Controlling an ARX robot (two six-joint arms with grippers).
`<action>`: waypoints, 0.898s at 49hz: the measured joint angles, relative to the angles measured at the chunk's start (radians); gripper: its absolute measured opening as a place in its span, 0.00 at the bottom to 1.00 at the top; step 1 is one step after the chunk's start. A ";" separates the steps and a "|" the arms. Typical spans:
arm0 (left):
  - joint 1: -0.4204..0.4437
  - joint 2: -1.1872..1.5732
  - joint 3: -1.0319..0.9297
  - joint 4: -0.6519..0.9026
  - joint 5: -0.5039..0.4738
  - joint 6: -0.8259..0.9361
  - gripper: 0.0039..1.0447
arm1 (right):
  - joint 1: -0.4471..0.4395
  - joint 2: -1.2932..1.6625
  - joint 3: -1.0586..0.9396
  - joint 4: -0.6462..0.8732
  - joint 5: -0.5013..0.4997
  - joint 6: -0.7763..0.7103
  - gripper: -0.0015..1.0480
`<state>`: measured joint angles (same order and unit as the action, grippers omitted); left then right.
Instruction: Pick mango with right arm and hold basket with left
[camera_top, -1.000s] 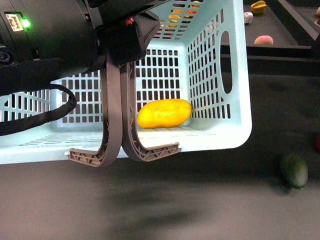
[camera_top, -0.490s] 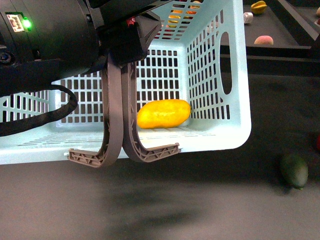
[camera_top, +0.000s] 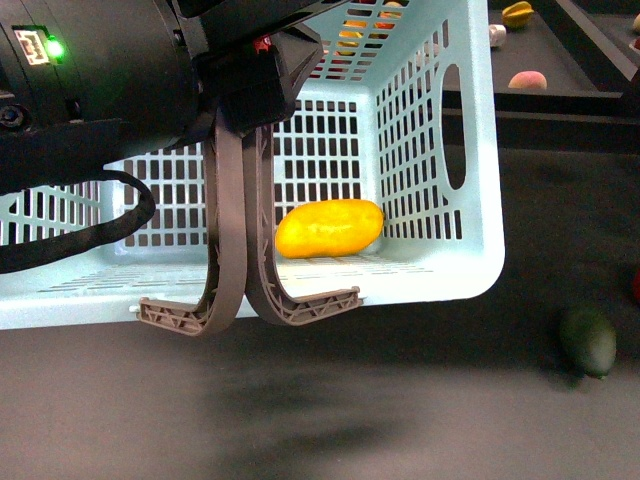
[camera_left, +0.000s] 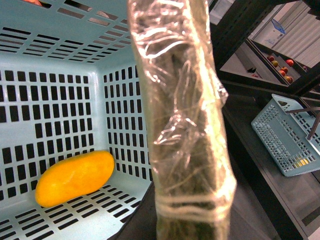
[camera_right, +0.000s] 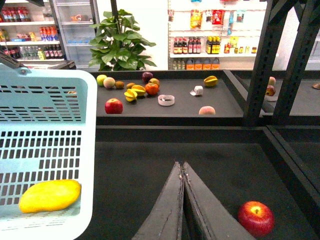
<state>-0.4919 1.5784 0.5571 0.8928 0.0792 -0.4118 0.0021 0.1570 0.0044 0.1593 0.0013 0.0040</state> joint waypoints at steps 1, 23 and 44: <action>0.000 0.000 0.000 0.000 0.000 0.000 0.07 | 0.000 -0.007 0.000 -0.008 0.000 0.000 0.02; -0.001 0.000 0.000 0.000 0.000 0.000 0.07 | 0.000 -0.151 0.001 -0.158 -0.002 -0.001 0.02; -0.001 0.000 0.000 0.000 0.000 0.000 0.07 | 0.000 -0.151 0.001 -0.158 -0.002 -0.002 0.34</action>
<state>-0.4927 1.5784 0.5571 0.8928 0.0795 -0.4118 0.0021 0.0055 0.0051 0.0017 -0.0010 0.0017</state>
